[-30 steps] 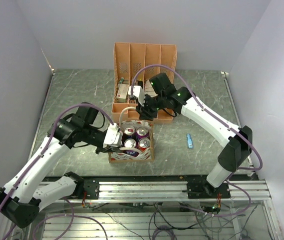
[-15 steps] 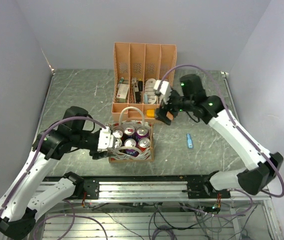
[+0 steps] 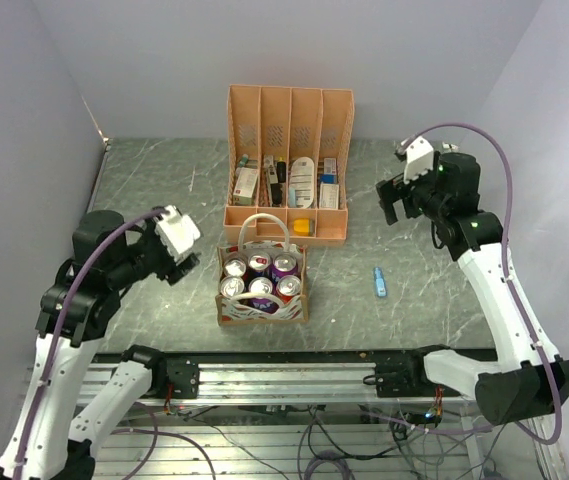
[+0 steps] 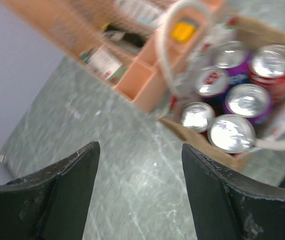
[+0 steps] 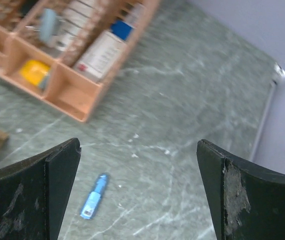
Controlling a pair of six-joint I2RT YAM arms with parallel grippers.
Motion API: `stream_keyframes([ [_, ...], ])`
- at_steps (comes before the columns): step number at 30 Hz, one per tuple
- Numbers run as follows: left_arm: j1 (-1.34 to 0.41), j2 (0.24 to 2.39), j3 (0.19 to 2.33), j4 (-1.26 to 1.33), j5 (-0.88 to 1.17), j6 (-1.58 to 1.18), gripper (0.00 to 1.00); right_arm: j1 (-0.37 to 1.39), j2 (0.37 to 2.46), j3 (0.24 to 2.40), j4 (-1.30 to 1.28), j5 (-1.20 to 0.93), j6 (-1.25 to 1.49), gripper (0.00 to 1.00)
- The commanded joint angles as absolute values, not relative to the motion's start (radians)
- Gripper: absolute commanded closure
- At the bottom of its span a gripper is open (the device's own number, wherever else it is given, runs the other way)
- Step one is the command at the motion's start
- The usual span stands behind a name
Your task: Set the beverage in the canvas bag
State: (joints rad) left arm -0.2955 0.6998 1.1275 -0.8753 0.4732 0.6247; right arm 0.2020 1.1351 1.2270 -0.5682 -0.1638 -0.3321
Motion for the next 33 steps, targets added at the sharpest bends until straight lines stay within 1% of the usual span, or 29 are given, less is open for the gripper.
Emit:
stream_keyframes([
  [1,-0.201,0.717,1.078,-0.65,0.154,0.4,0.2,0.132,1.101,1.174,-0.457,-0.012,-0.262,0.0],
  [4,-0.162,0.752,1.083,-0.598,0.014,0.312,0.17,0.117,1.084,1.122,-0.411,-0.018,-0.243,0.0],
  [8,-0.152,0.78,1.102,-0.563,-0.093,0.264,0.12,0.1,1.088,1.091,-0.384,-0.022,-0.222,0.0],
  [9,-0.152,0.78,1.099,-0.546,-0.11,0.261,0.09,0.097,1.085,1.089,-0.382,-0.016,-0.216,0.0],
  [10,-0.152,0.776,1.093,-0.529,-0.126,0.255,0.03,0.095,1.076,1.086,-0.377,-0.014,-0.21,0.0],
  [11,-0.152,0.773,1.084,-0.496,-0.139,0.252,0.0,0.093,1.065,1.075,-0.365,-0.009,-0.198,0.0],
  [16,-0.152,0.748,1.047,-0.391,-0.149,0.252,0.0,0.082,0.97,1.01,-0.294,0.003,-0.169,0.0],
  [20,-0.152,0.735,1.037,-0.353,-0.164,0.202,0.0,0.079,0.911,0.955,-0.24,0.017,-0.167,0.0],
  [24,-0.145,0.639,0.936,-0.262,-0.123,0.186,0.0,0.077,0.89,0.939,-0.237,0.0,-0.174,0.0],
  [28,-0.138,0.611,0.91,-0.299,-0.059,0.204,0.0,0.074,0.858,0.92,-0.233,-0.022,-0.191,0.0],
  [33,-0.127,0.586,0.88,-0.288,-0.07,0.175,0.01,0.066,0.818,0.922,-0.238,-0.003,-0.198,0.0],
])
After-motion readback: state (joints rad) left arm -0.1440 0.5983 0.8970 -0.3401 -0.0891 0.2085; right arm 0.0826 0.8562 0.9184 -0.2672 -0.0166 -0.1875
